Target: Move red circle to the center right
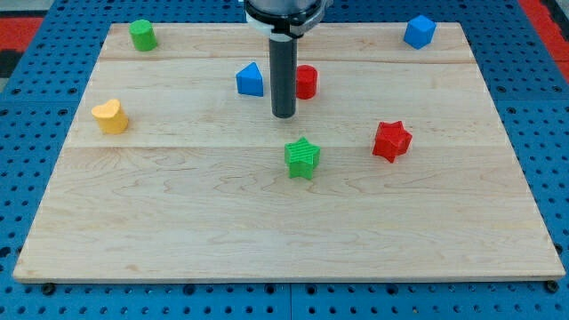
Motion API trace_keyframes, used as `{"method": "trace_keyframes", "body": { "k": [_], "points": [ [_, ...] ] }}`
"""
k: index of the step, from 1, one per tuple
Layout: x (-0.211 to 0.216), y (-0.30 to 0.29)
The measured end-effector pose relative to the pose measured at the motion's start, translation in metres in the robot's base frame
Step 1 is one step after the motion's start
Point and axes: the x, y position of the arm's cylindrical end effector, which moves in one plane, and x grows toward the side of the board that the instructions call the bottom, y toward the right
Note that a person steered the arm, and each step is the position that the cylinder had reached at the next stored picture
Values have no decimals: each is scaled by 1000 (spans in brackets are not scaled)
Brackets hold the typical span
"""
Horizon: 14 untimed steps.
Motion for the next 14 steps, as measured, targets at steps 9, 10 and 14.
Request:
{"method": "trace_keyframes", "body": {
  "k": [9, 10, 14],
  "points": [
    [-18, 66],
    [-15, 77],
    [8, 141]
  ]
}}
